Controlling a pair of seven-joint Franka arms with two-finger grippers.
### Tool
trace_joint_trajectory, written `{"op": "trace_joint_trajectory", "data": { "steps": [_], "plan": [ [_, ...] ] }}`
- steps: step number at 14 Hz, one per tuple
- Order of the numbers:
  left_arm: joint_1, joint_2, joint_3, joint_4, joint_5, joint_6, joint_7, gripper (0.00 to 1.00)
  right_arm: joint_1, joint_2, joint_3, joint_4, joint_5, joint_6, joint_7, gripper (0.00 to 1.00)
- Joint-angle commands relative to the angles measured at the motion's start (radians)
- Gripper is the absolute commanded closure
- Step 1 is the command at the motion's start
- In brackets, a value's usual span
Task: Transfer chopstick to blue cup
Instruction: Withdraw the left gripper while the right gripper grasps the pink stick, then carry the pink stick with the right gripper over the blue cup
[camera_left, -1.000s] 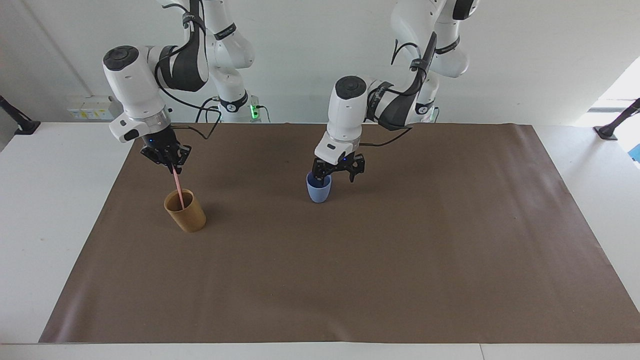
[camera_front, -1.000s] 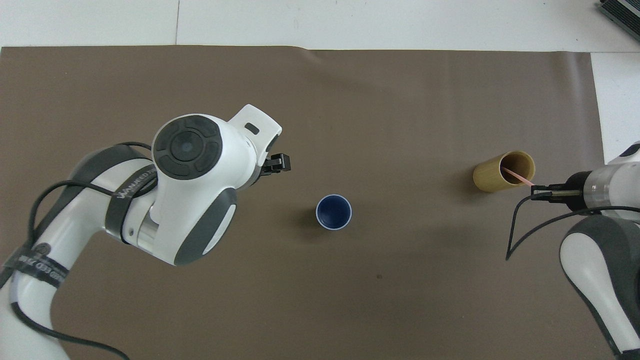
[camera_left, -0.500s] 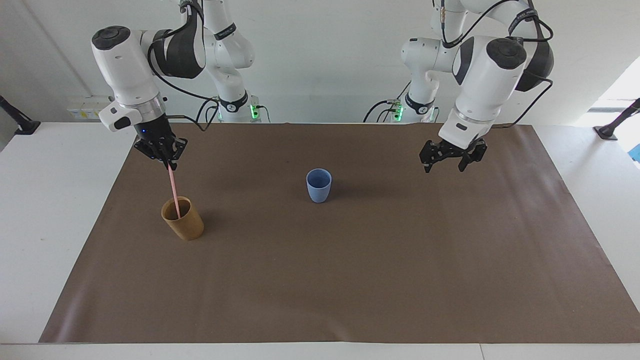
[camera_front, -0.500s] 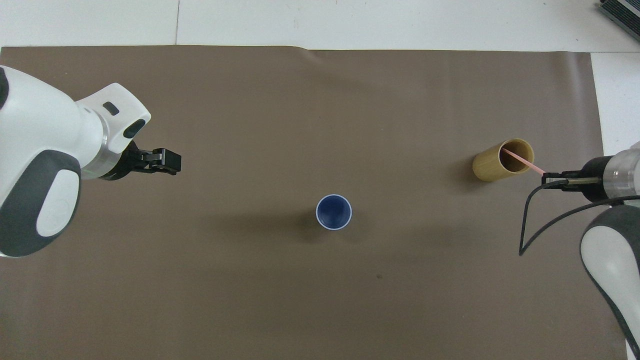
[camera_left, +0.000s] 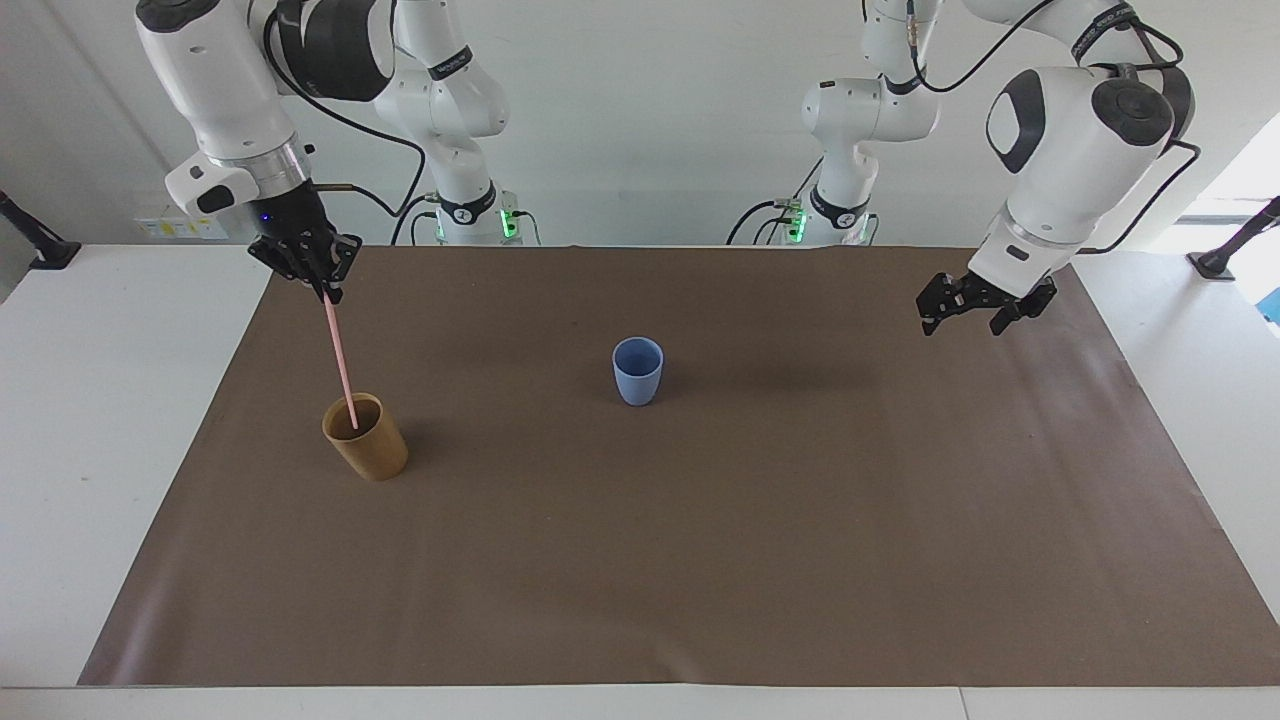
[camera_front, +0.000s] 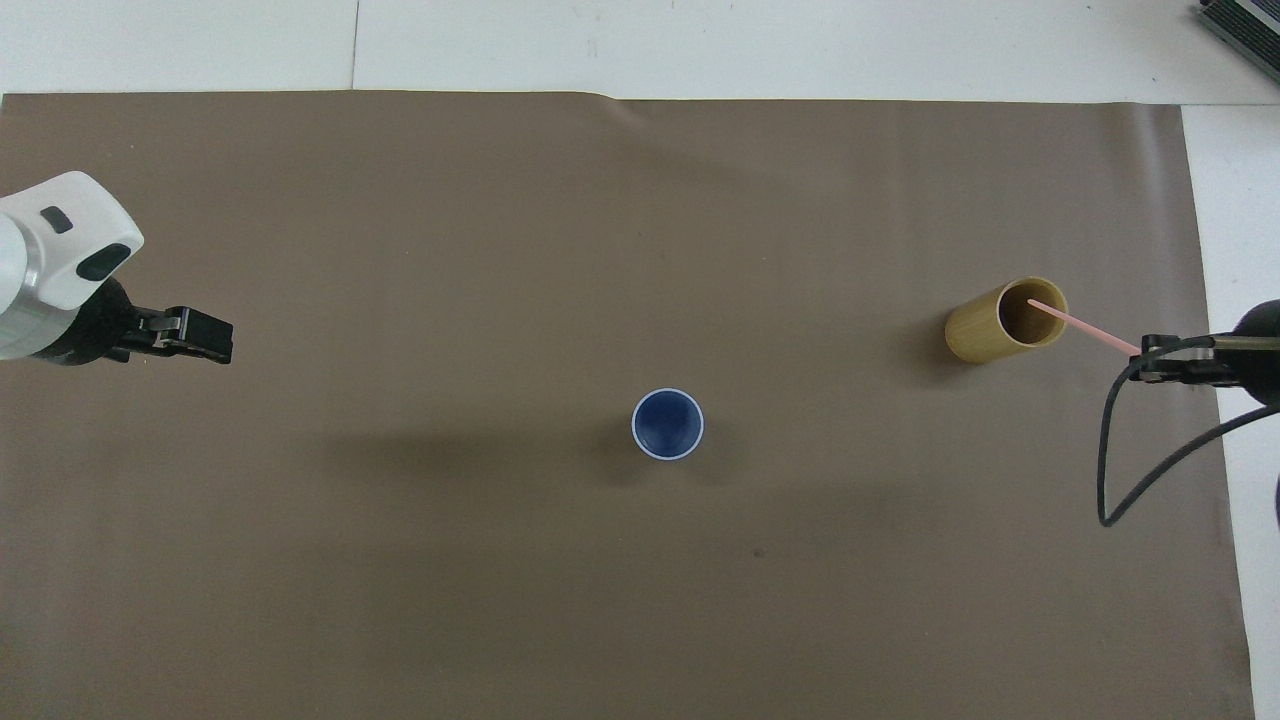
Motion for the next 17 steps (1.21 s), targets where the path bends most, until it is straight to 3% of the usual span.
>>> {"op": "trace_joint_trajectory", "data": {
  "steps": [1,4,9,12,17],
  "plan": [
    [0.055,-0.019,-0.012,-0.004,-0.012,-0.012,0.066,0.0,-0.005,0.012,0.03,0.058,0.019,-0.08,0.133,1.0],
    [0.058,-0.014,-0.014,0.06,-0.003,-0.025,0.069,0.0,-0.005,0.012,0.096,0.093,0.036,-0.135,0.299,1.0],
    [0.049,-0.016,-0.024,0.213,-0.004,-0.172,0.063,0.0,-0.003,0.003,0.229,0.09,0.241,-0.114,0.692,1.0],
    [0.046,-0.013,-0.029,0.301,-0.01,-0.285,0.061,0.0,0.009,0.006,0.304,0.084,0.367,-0.04,0.926,1.0],
    [0.047,-0.044,-0.023,0.298,-0.021,-0.304,0.064,0.0,0.13,0.014,0.311,0.034,0.424,0.021,1.09,1.0]
  ]
}}
